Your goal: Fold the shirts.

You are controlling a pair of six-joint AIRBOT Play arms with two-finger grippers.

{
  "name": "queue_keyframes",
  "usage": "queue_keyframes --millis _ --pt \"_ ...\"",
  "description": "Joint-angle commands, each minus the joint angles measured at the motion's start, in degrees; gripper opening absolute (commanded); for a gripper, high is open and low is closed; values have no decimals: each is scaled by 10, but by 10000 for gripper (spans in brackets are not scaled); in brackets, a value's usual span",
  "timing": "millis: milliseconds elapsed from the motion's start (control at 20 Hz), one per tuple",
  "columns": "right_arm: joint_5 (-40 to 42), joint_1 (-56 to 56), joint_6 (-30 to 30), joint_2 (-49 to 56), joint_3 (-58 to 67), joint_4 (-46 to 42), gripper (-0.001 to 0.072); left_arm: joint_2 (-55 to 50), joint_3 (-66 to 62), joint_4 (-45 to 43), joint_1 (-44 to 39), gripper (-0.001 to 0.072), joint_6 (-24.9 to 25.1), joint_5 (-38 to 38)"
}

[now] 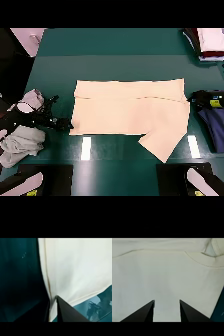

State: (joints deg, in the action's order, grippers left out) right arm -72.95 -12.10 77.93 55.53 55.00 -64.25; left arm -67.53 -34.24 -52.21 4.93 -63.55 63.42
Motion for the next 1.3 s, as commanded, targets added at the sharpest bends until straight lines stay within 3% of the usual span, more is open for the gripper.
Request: queue_keyframes --millis 0,100,350,500,650,1000,1050,1150,1250 --pt "-38 0 5 -4 0 -20 377 2 4 21 0 124 11 3" --pt "-85 0 7 7 -1 -39 377 2 3 21 0 24 12 6" --pt "-155 -2 91 -20 -68 -191 377 25 -33 16 0 23 10 16" --pt "-150 -31 92 -30 -169 -142 377 33 -48 17 0 24 10 16" --pt "-78 -53 89 -12 -239 -75 377 33 -49 17 0 24 10 17" --pt "-4 -19 91 47 -260 -62 364 33 -49 17 0 24 10 22" --pt "-2 -9 90 53 -260 -62 293 33 -49 17 0 24 10 22" --pt "2 12 83 52 -260 -63 51 33 -49 15 0 24 10 30" --pt "-7 25 76 19 -259 -63 24 42 -57 -23 0 23 8 47"
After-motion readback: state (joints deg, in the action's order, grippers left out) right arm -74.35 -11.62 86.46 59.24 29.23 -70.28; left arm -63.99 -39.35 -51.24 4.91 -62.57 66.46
